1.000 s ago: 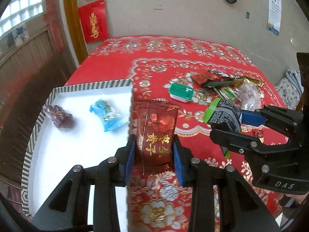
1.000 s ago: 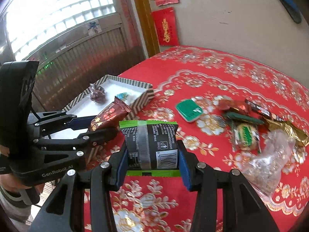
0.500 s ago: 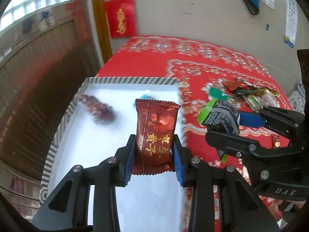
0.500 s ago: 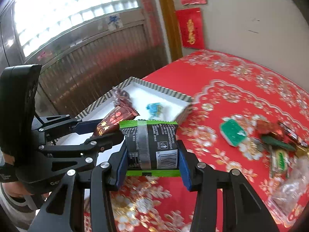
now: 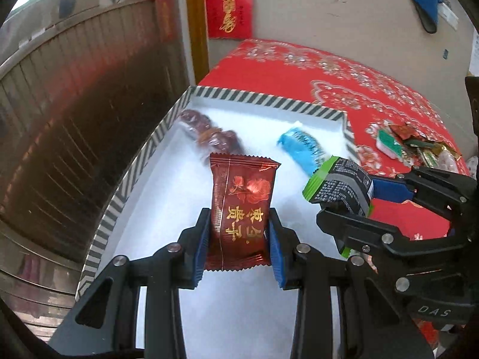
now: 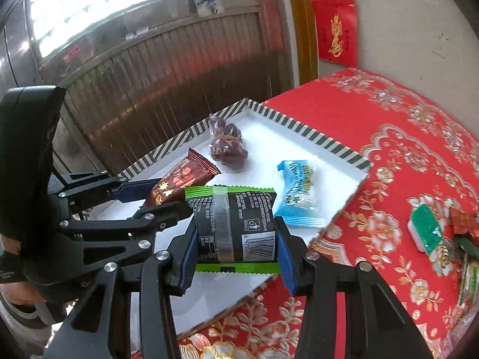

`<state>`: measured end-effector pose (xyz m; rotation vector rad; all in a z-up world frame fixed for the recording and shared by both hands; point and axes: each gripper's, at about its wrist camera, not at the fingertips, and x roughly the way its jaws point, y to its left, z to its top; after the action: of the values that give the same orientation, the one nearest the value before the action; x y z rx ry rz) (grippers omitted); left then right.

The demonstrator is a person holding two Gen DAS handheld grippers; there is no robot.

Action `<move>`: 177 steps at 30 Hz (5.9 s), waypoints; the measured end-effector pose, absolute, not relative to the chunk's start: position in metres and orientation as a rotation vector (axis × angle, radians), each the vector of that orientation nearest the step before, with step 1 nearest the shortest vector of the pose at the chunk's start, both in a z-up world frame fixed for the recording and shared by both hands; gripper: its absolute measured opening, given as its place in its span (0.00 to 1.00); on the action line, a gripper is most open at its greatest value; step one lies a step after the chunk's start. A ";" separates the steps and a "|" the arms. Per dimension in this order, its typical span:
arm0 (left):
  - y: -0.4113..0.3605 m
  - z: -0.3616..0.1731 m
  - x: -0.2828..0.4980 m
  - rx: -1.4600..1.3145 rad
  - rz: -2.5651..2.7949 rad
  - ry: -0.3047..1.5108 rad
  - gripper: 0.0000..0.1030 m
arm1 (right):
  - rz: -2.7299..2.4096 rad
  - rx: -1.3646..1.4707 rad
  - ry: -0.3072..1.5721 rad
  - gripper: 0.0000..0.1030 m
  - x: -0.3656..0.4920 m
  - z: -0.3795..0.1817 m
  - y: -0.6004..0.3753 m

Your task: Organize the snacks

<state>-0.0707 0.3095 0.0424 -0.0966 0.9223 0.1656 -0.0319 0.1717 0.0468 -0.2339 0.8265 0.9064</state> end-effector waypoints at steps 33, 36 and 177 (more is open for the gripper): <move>0.317 0.026 -0.078 -0.133 0.300 0.995 0.74 | 0.850 -0.286 0.819 0.68 -0.039 0.042 0.172; 0.305 0.041 -0.080 -0.139 0.289 0.952 0.81 | 0.853 -0.231 0.796 0.68 -0.043 0.050 0.153; 0.146 0.075 -0.056 -0.066 0.045 0.885 0.45 | 0.572 -0.159 0.740 0.27 -0.065 0.070 -0.020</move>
<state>-0.0557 0.1458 0.0752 -0.0665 0.8847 0.0452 -0.0652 -0.0197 0.0698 -0.1589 0.7402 0.5715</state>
